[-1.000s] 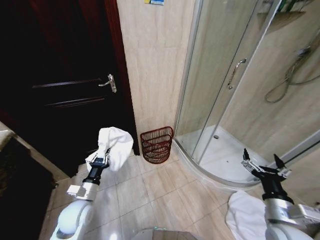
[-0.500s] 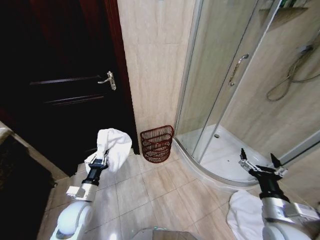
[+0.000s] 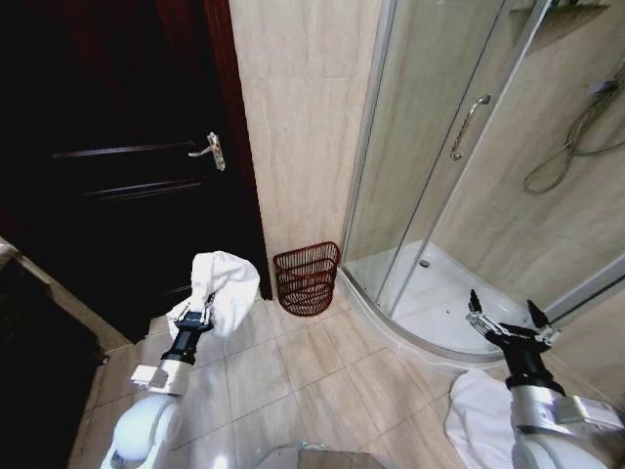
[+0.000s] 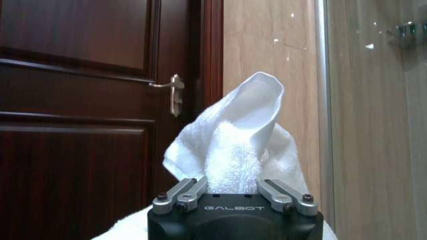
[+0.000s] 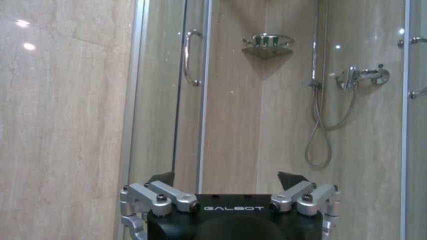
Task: Discard the used towel into the hamper.
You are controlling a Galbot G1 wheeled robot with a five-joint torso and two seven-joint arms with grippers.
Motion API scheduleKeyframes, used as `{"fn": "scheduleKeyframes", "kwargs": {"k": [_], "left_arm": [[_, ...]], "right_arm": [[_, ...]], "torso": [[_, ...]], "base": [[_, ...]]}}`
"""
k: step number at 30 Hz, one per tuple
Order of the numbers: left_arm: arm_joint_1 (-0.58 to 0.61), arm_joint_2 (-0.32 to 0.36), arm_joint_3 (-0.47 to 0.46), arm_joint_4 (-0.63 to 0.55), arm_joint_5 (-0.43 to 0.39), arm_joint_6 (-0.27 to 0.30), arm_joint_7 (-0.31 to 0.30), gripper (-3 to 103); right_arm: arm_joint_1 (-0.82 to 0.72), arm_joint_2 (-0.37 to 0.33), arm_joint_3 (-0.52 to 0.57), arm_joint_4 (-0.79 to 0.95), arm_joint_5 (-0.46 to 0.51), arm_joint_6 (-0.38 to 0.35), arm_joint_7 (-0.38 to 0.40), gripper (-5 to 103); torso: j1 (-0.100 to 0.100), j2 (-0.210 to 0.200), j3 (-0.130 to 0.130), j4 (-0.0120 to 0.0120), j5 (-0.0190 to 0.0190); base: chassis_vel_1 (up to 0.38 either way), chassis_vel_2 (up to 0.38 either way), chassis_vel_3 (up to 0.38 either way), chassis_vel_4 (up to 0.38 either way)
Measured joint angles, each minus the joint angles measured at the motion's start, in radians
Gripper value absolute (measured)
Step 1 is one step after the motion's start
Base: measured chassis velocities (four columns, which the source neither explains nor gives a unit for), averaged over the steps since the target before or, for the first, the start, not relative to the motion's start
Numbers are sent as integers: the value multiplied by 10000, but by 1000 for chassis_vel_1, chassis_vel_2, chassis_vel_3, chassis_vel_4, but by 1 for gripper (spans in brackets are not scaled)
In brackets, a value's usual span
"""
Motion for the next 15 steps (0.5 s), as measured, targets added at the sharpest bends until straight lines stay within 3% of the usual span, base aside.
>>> {"fn": "scheduleKeyframes", "kwargs": {"k": [15], "left_arm": [[103, -51, -15, 35, 104, -177, 5, 15]], "right_arm": [[-61, -96, -54, 98, 15, 5, 27, 100]], "torso": [[-269, -638, -368, 0, 0]], "base": [[0, 0, 0, 0]]}}
